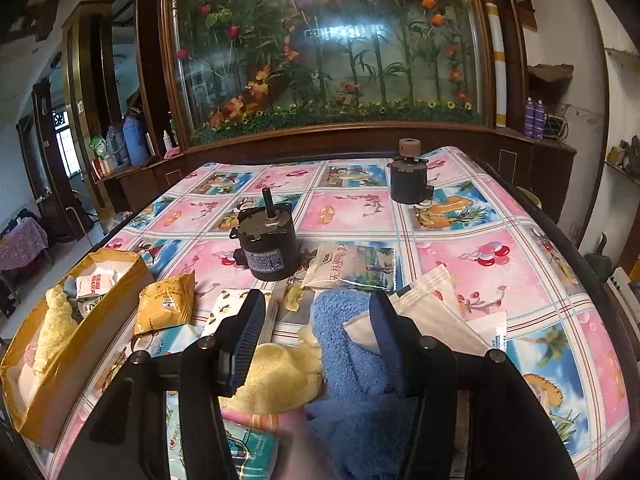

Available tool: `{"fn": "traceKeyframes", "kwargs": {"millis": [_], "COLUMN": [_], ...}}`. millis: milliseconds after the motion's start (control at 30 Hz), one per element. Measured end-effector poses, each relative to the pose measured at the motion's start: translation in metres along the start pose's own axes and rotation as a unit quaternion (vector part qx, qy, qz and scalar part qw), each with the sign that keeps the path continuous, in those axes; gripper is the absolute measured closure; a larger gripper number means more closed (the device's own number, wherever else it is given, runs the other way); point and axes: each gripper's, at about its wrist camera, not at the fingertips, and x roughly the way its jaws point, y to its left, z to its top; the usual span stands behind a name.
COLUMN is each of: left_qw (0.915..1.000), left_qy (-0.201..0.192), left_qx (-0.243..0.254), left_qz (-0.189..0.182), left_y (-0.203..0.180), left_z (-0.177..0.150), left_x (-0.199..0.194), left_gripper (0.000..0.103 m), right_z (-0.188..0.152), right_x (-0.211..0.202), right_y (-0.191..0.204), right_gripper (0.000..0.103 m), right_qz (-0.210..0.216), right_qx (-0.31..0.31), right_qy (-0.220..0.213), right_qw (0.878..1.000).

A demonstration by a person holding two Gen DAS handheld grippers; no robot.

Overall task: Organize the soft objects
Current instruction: 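Withdraw both tools from the box back toward the pile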

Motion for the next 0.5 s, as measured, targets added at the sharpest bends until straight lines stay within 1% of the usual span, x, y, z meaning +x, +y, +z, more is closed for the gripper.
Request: {"fn": "traceKeyframes", "kwargs": {"millis": [200, 333, 500], "left_qw": [0.9994, 0.9992, 0.9990], "left_qy": [-0.010, -0.011, -0.014], "left_qx": [0.034, 0.037, 0.041], "left_qz": [0.002, -0.006, -0.013], "left_y": [-0.020, -0.026, -0.032], "left_z": [-0.011, -0.017, -0.023], "left_x": [-0.014, -0.022, -0.036], "left_gripper": [0.043, 0.043, 0.043], "right_z": [0.000, -0.001, -0.005], "right_x": [0.004, 0.004, 0.003], "right_y": [-0.003, -0.002, 0.007], "right_gripper": [0.048, 0.048, 0.048], "right_qz": [-0.016, -0.020, -0.028], "right_qx": [0.001, -0.008, -0.035], "right_qy": [0.004, 0.002, -0.001], "right_qw": [1.000, 1.000, 0.999]}}
